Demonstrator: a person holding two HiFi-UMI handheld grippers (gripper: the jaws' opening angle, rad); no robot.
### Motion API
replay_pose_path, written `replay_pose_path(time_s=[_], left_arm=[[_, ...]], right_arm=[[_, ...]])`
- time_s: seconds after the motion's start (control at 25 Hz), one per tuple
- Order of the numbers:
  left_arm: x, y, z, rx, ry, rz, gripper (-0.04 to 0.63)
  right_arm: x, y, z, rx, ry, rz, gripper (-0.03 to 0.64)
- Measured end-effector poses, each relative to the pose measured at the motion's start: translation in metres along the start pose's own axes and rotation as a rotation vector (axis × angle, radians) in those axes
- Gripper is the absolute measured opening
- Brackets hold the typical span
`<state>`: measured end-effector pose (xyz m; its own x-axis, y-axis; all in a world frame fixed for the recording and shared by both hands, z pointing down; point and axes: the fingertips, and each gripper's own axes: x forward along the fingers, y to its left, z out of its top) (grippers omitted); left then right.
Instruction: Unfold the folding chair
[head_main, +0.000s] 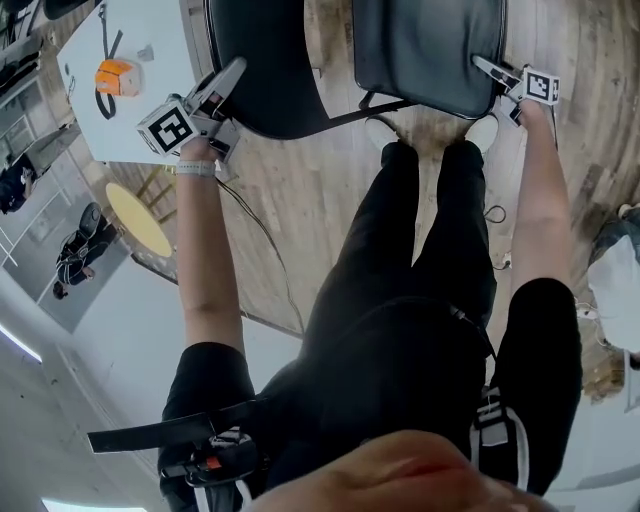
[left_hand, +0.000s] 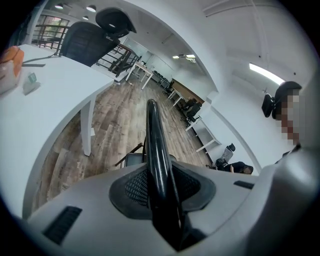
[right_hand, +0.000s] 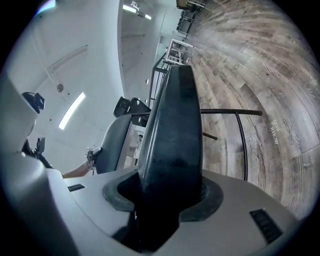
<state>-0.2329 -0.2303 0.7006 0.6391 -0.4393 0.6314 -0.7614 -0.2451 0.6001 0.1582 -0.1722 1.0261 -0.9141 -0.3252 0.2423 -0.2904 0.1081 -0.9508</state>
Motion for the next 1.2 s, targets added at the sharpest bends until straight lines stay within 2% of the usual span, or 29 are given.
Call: replay_pose_path(time_s=[0.08,0.16,0.24,0.36,0.48,0.56,0.64,0.8,0.92,1.04,1.2], left_arm=[[0.005,0.0,-0.003,-0.008,0.007,-0.014,0.097],[0.007,0.005,-0.007,-0.013,0.018,-0.002,0.097],[0.011,0.009,-0.011,-0.035,0.016,-0.006,0.097],[0.015,0.015,-0.017,-0.026,0.027,0.011,0.097],[0.026,0.012,-0.023,-0.069,0.018,-0.01,0.097],[0.032,0.011,-0.027,-0.086,0.016,-0.02,0.097],[0.036,0.012,-0.032,-0.093,0.016,-0.023,0.097],[0.048,-0.007,-0.031,-0.062,0.01,-0.066,0.097],[0.055,-0.019,-0.033,-0.048,0.012,-0.068,0.097],[0.06,-0.027,-0.035,-0.03,0.025,-0.059,0.097],[0.067,-0.037,-0.038,-0.035,0.015,-0.069,0.097]], right_arm=[[-0.005,-0.011,-0.001,0.0,0.005,-0.006,0.181],[-0.009,-0.019,-0.005,0.058,-0.002,0.005,0.186],[-0.015,-0.031,-0.006,0.045,-0.003,-0.002,0.189],[-0.018,-0.041,-0.008,0.055,-0.014,0.048,0.195],[-0.031,-0.068,-0.011,0.069,-0.004,-0.02,0.206],[-0.036,-0.076,-0.014,0.107,-0.013,-0.024,0.215],[-0.04,-0.08,-0.019,0.192,-0.026,-0.025,0.224],[-0.049,-0.1,-0.012,0.062,-0.019,-0.023,0.238],[-0.054,-0.105,-0.012,0.081,-0.029,-0.013,0.238],[-0.062,-0.119,-0.014,0.063,-0.02,-0.061,0.244],[-0.066,-0.126,-0.015,0.063,-0.038,-0.021,0.247]])
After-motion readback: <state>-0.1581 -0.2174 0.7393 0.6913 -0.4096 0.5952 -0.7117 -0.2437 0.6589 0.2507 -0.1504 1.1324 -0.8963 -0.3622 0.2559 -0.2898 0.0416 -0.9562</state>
